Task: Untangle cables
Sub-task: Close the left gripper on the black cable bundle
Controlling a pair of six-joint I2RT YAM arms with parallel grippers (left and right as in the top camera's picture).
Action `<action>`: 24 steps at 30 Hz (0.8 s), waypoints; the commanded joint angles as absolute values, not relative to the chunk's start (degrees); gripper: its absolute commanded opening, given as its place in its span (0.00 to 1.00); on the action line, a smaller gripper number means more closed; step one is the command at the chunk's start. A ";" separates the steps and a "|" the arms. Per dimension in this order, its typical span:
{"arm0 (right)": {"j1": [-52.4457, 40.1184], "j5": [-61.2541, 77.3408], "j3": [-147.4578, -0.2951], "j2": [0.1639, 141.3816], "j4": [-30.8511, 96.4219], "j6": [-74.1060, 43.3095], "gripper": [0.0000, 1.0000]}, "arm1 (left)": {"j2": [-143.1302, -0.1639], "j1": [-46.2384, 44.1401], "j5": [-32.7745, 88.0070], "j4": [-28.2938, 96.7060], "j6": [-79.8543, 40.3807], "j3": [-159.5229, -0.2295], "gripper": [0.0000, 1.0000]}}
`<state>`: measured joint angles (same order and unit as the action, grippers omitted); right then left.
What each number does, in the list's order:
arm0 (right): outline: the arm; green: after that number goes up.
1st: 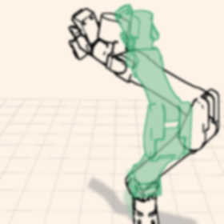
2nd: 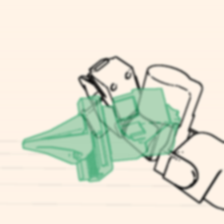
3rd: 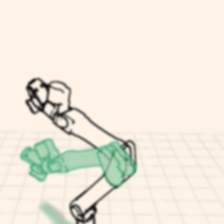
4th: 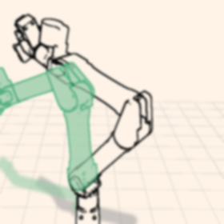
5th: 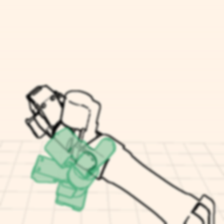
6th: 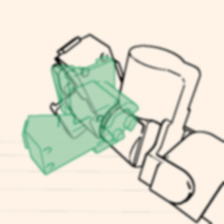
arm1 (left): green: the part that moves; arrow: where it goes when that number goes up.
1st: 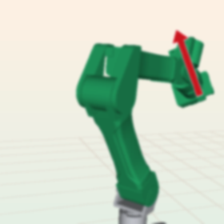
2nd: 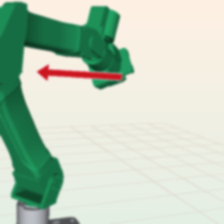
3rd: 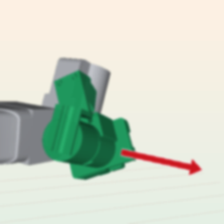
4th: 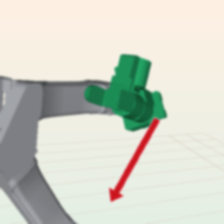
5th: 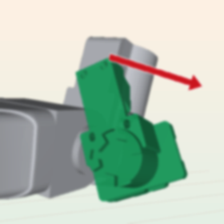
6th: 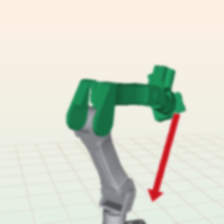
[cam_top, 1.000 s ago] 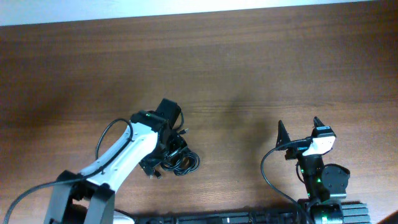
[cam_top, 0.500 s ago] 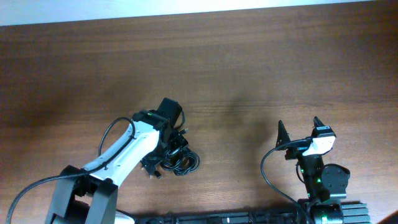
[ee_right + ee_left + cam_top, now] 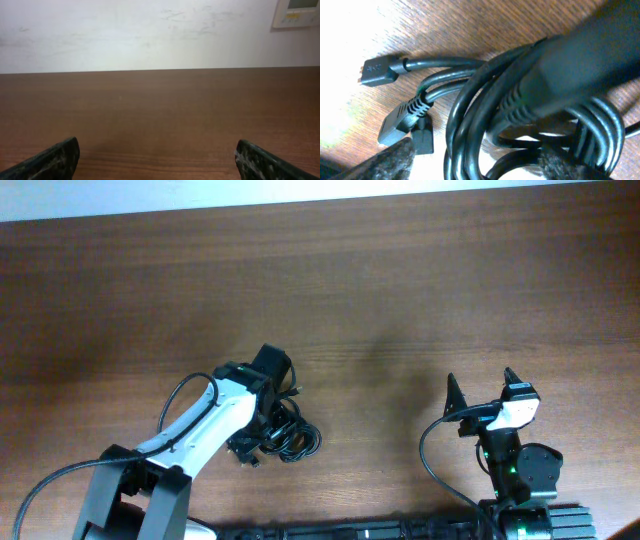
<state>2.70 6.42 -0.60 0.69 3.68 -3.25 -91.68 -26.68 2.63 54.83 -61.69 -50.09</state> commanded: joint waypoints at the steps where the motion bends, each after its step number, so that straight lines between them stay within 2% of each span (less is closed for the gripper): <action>1: 3.03 5.74 -0.32 0.32 4.10 -3.68 0.99 | -92.25 -26.92 1.48 54.54 -62.11 -49.47 0.70; 12: 3.03 5.74 -0.32 0.32 4.10 -3.70 0.99 | -92.25 -26.89 1.45 51.05 -62.11 -49.47 0.48; 14: 3.03 5.74 -0.32 0.32 4.10 -3.68 0.99 | -92.25 -26.89 1.48 49.28 -62.11 -49.47 0.37; 18: 3.03 5.74 -0.32 0.32 4.10 -3.70 0.99 | -92.25 -26.89 1.41 46.54 -62.08 -49.47 0.25; 20: 3.03 5.74 -0.32 0.32 4.10 -3.70 0.99 | -92.25 -26.89 0.95 45.06 -62.08 -49.47 0.09; 21: 3.03 5.74 -0.32 0.32 4.10 -3.70 0.99 | -92.25 -26.89 0.30 43.68 -62.08 -49.47 0.04; 22: 3.03 5.74 -0.32 0.32 4.10 -3.70 0.99 | -92.25 -26.89 -0.32 42.70 -62.08 -49.47 0.05; 24: 3.03 5.74 -0.32 0.32 4.10 -3.68 0.99 | -92.25 -26.89 -3.70 38.81 -62.08 -49.47 0.17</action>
